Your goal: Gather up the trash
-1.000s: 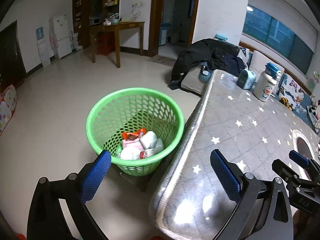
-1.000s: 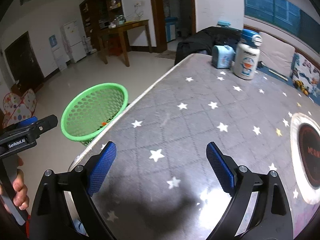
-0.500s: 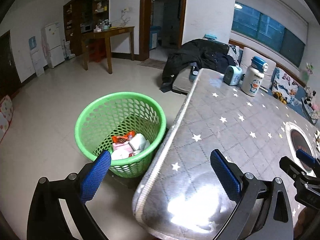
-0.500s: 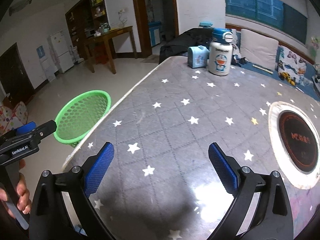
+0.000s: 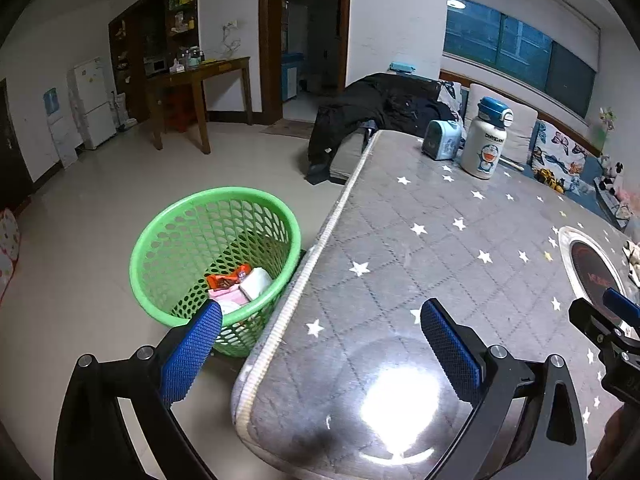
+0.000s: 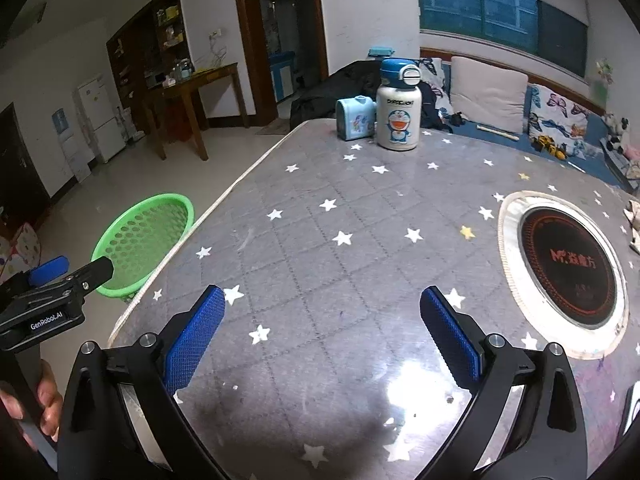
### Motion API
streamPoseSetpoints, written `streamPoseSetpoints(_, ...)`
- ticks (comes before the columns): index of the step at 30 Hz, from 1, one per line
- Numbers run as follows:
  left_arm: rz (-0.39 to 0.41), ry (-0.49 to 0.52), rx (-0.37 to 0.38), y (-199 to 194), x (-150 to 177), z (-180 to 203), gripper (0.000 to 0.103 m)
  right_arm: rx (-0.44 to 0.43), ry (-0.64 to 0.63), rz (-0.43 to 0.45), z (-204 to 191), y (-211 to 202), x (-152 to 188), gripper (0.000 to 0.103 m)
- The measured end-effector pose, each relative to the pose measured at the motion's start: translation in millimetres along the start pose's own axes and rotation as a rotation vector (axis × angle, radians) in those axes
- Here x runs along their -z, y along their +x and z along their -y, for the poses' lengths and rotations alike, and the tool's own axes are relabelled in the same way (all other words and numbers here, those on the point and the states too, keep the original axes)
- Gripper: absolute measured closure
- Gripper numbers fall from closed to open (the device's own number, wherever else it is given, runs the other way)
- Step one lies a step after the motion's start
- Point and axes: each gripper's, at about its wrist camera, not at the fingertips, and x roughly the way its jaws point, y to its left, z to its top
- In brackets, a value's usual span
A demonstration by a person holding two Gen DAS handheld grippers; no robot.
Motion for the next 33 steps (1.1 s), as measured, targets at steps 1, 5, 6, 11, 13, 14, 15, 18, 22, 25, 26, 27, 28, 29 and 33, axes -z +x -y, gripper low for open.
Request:
streamPoseSetpoints(1,-0.001,0.002,0.0,0.5,0.5,1.9,0.007,0.001,0.003,-0.001,1.1,-0.3,0.4,0.006)
streamPoseSetpoints(5,-0.005,0.015,0.001,0.4,3.2,6.0,0.007,0.005,0.011,0.0,3.4,-2.8,2.5,0.006)
streamPoseSetpoints(6,-0.003,0.016,0.001,-0.1,3.8,6.5,0.007,0.006,0.012,0.0,4.1,-2.8,2.5,0.006)
streamPoseSetpoints(11,-0.003,0.016,0.005,-0.3,2.7,7.1,0.007,0.006,0.02,0.0,4.9,-2.7,3.4,0.006)
streamPoseSetpoints(13,-0.005,0.016,0.004,-0.1,2.8,7.1,0.007,0.006,0.021,-0.003,5.3,-2.1,3.9,0.006)
streamPoseSetpoints(14,-0.006,0.016,0.004,0.0,2.8,7.2,0.007,0.005,0.022,-0.004,5.5,-1.7,4.2,0.006)
streamPoseSetpoints(15,-0.006,0.016,0.003,-0.6,3.0,7.5,0.007,0.003,0.021,-0.006,5.7,-1.4,4.5,0.006)
streamPoseSetpoints(18,-0.011,0.016,0.001,-0.7,2.8,9.3,0.007,0.001,0.026,-0.005,7.5,-2.0,5.3,0.006)
streamPoseSetpoints(22,-0.011,0.023,0.0,-1.4,2.4,12.6,0.007,0.001,0.032,-0.004,9.3,-2.1,5.8,0.005)
streamPoseSetpoints(25,-0.01,0.026,0.001,-1.1,2.7,14.0,0.007,-0.004,0.038,-0.004,10.9,-2.3,5.5,0.005)
streamPoseSetpoints(26,-0.011,0.026,0.001,-0.8,2.9,14.4,0.007,-0.003,0.037,-0.003,10.9,-2.4,5.6,0.005)
streamPoseSetpoints(27,-0.012,0.029,0.002,0.0,3.4,14.7,0.007,-0.001,0.037,-0.003,11.1,-2.7,5.8,0.005)
streamPoseSetpoints(28,-0.013,0.031,0.002,0.4,3.7,14.8,0.007,0.002,0.037,-0.003,11.1,-2.6,5.8,0.005)
streamPoseSetpoints(29,-0.013,0.032,0.0,0.6,3.9,15.2,0.007,0.003,0.038,-0.003,11.6,-3.1,6.2,0.005)
streamPoseSetpoints(33,-0.015,0.033,0.001,1.7,4.5,16.6,0.007,0.003,0.041,-0.008,12.3,-2.2,6.4,0.005)
